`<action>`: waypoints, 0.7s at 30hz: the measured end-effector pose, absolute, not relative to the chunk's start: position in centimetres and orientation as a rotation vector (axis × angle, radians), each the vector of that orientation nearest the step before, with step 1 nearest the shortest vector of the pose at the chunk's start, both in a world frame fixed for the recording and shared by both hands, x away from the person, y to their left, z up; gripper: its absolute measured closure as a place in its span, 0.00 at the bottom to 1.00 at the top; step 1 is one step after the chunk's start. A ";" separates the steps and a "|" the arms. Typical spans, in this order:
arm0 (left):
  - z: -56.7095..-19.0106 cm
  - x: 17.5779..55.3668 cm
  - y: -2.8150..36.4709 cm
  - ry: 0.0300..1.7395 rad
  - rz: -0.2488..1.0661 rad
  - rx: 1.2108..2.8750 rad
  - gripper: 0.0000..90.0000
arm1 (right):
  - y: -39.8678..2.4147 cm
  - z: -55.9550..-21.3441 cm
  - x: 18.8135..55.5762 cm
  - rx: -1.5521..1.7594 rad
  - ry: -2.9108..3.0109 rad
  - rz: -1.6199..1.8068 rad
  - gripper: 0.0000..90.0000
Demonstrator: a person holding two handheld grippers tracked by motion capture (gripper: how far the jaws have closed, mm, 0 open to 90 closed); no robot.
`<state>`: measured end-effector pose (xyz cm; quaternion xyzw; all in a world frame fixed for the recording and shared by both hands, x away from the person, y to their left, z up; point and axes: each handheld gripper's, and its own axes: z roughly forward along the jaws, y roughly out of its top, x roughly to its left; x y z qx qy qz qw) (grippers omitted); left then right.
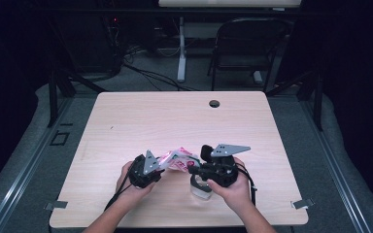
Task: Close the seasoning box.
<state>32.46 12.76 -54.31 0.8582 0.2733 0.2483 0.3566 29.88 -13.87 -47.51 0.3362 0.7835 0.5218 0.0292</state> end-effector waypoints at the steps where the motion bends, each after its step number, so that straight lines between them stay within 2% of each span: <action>1: -54.3 32.5 12.8 0.701 0.643 2.218 0.70 | -13.9 -47.4 29.8 1.031 2.418 1.603 0.91; 5: -53.9 32.6 12.7 0.679 0.683 2.227 0.70 | -14.1 -47.3 29.7 1.021 2.409 1.618 0.83; 9: -53.6 32.7 12.8 0.664 0.709 2.232 0.71 | -14.7 -47.1 29.7 1.019 2.396 1.638 0.81; 21: -53.4 33.3 12.6 0.629 0.769 2.217 0.71 | -15.7 -46.5 29.4 1.038 2.338 1.698 0.80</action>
